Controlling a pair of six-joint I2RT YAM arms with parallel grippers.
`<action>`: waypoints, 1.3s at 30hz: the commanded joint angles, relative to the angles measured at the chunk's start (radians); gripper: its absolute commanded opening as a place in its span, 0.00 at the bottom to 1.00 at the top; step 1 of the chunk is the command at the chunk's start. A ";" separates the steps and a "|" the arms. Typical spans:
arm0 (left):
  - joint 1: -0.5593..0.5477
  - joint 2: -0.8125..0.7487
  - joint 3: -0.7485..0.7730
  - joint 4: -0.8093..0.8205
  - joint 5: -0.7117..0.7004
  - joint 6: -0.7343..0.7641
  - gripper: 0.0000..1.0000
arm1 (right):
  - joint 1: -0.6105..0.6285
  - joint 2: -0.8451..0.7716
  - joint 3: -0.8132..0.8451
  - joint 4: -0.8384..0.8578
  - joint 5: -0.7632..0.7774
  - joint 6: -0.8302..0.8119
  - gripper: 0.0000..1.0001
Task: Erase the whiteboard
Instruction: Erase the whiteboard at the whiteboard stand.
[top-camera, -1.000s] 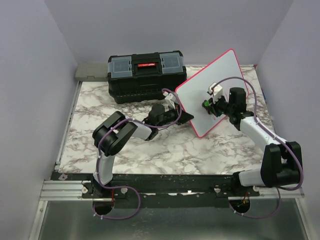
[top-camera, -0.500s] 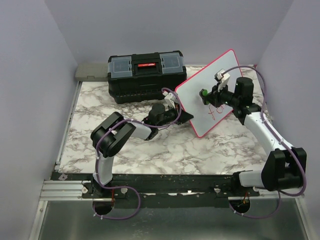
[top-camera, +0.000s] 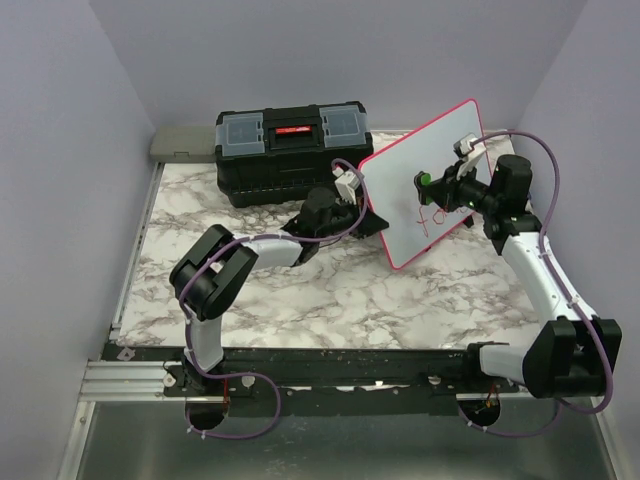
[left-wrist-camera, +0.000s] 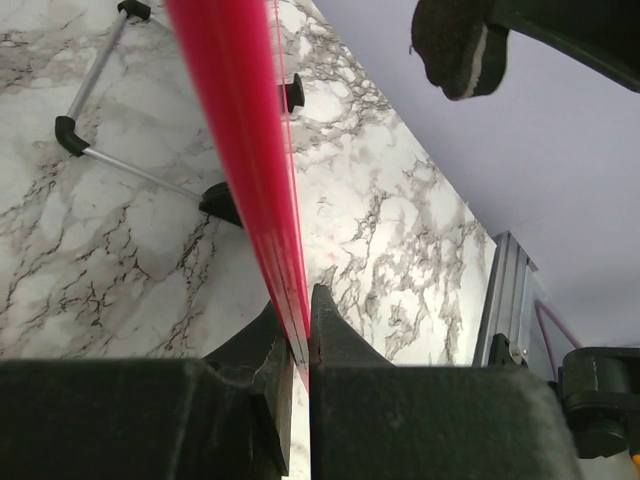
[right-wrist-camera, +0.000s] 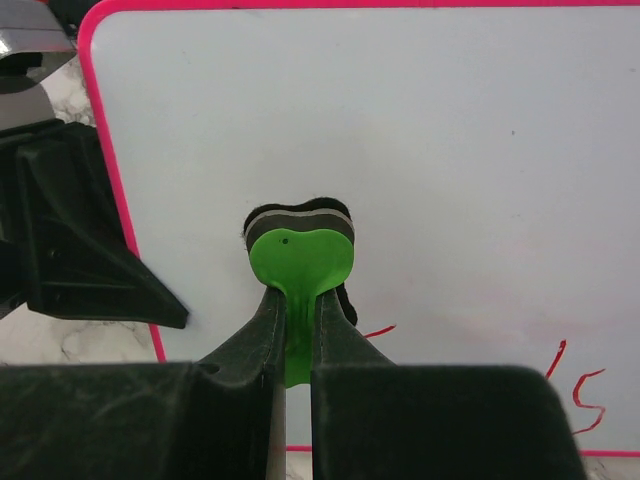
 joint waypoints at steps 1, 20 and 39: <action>0.012 -0.076 0.111 -0.002 0.062 0.088 0.00 | -0.027 -0.021 -0.011 -0.026 -0.061 0.021 0.01; 0.085 -0.043 0.315 -0.293 0.072 0.248 0.00 | -0.067 -0.047 -0.032 -0.033 -0.107 0.026 0.01; 0.093 -0.045 0.172 -0.246 0.057 0.299 0.00 | -0.078 -0.035 -0.038 -0.033 -0.126 0.026 0.01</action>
